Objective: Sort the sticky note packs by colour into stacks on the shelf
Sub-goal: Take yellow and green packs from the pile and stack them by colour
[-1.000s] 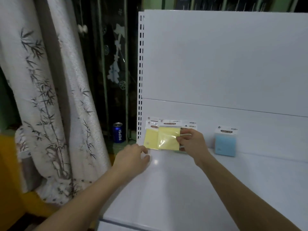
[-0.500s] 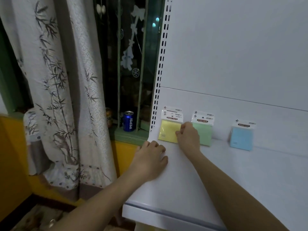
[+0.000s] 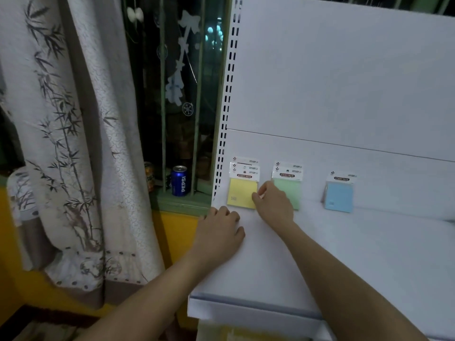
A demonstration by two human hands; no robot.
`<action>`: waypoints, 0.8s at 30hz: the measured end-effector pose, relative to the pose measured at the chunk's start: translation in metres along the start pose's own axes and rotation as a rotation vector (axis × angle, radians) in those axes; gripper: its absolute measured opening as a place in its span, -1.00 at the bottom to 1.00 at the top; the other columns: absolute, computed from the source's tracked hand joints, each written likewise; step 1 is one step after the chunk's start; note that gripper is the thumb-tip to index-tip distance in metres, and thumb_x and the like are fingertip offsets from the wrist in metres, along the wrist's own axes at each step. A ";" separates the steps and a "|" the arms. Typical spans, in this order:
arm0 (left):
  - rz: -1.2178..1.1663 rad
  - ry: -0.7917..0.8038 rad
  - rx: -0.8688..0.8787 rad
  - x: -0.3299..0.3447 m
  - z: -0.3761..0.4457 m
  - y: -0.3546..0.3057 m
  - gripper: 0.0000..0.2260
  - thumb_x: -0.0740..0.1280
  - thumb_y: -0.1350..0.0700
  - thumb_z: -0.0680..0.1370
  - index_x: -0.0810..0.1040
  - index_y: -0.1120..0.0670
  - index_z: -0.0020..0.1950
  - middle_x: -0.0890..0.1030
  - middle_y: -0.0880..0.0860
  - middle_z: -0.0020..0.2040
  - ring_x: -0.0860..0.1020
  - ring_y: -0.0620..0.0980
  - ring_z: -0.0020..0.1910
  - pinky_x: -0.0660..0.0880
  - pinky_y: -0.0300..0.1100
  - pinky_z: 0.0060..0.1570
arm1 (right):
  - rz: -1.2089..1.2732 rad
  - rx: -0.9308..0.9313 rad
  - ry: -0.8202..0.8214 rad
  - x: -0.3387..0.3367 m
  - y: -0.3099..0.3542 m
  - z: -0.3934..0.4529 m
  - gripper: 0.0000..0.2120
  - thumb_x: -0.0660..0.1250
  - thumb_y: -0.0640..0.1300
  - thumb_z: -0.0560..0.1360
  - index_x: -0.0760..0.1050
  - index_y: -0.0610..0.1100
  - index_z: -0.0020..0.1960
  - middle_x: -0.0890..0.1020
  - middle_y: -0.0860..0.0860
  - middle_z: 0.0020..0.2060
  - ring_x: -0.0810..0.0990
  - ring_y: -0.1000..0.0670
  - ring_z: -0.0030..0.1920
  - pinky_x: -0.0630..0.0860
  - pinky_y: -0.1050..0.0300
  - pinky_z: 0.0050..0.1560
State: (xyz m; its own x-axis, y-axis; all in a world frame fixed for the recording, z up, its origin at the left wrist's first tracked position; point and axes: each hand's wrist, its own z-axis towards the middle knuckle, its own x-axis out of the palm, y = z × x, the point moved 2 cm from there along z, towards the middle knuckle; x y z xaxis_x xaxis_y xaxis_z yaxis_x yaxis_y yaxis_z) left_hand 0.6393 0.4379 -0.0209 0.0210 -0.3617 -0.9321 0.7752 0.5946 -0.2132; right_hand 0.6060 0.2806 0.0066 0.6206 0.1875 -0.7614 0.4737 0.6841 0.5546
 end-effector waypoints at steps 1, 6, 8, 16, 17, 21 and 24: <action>-0.008 0.005 -0.007 -0.001 0.000 0.000 -0.68 0.08 -0.09 0.61 0.46 -0.02 0.27 0.48 0.00 0.23 0.40 0.01 0.21 0.36 -0.04 0.19 | -0.008 0.013 0.025 -0.004 -0.001 -0.003 -0.80 0.24 0.04 0.53 0.48 -0.08 -0.03 0.62 -0.03 -0.10 0.57 -0.12 -0.05 0.42 0.09 -0.14; -0.077 0.076 -0.026 -0.010 0.014 -0.004 -0.65 0.11 -0.15 0.59 0.49 -0.05 0.27 0.48 0.01 0.27 0.40 0.06 0.27 0.33 0.07 0.27 | -0.083 0.006 0.147 -0.035 -0.016 -0.019 -0.76 0.24 0.12 0.50 0.47 0.01 -0.26 0.65 0.00 -0.21 0.61 -0.07 -0.15 0.48 0.11 -0.15; -0.127 0.096 -0.006 -0.016 0.025 -0.014 -0.65 0.12 -0.17 0.59 0.51 -0.05 0.25 0.51 0.00 0.25 0.44 0.06 0.25 0.34 0.04 0.22 | -0.077 0.001 0.214 -0.053 -0.026 -0.026 -0.74 0.25 0.11 0.50 0.46 0.02 -0.30 0.67 0.02 -0.28 0.60 -0.02 -0.25 0.56 0.05 -0.11; -0.213 0.192 0.083 -0.029 0.038 -0.087 -0.69 0.16 -0.16 0.56 0.58 -0.03 0.07 0.61 -0.02 0.12 0.53 0.05 0.13 0.37 -0.09 0.08 | -0.242 0.052 0.192 -0.140 -0.074 -0.058 -0.75 0.21 0.16 0.49 0.43 0.05 -0.28 0.66 0.04 -0.20 0.63 -0.05 -0.14 0.57 0.01 0.00; -0.210 0.194 0.095 -0.030 0.038 -0.100 -0.68 0.16 -0.16 0.56 0.59 -0.02 0.07 0.61 -0.02 0.13 0.54 0.06 0.13 0.38 -0.09 0.09 | -0.260 0.065 0.181 -0.152 -0.083 -0.062 -0.75 0.20 0.17 0.49 0.43 0.06 -0.27 0.66 0.04 -0.17 0.62 -0.06 -0.12 0.56 0.03 0.00; -0.199 0.194 0.131 -0.030 0.029 -0.158 -0.65 0.16 -0.16 0.56 0.62 0.02 0.06 0.63 -0.01 0.09 0.56 0.06 0.10 0.37 -0.11 0.05 | -0.324 0.098 0.149 -0.195 -0.127 -0.082 -0.73 0.16 0.21 0.52 0.46 0.07 -0.20 0.62 0.07 -0.12 0.57 -0.03 -0.09 0.47 0.08 -0.09; -0.192 0.196 0.145 -0.023 0.018 -0.208 -0.64 0.16 -0.17 0.55 0.62 0.03 0.06 0.63 0.00 0.09 0.56 0.06 0.08 0.39 -0.08 0.08 | -0.352 0.102 0.124 -0.228 -0.165 -0.099 -0.72 0.14 0.23 0.53 0.48 0.07 -0.12 0.59 0.07 -0.10 0.54 -0.03 -0.08 0.42 0.09 -0.11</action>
State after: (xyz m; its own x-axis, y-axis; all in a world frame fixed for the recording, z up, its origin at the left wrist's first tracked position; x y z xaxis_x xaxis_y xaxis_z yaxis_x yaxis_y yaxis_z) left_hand 0.4888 0.3101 0.0503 -0.2462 -0.3034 -0.9205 0.8356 0.4148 -0.3602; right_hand 0.3247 0.1943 0.0552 0.3316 0.0413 -0.9425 0.7082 0.6491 0.2777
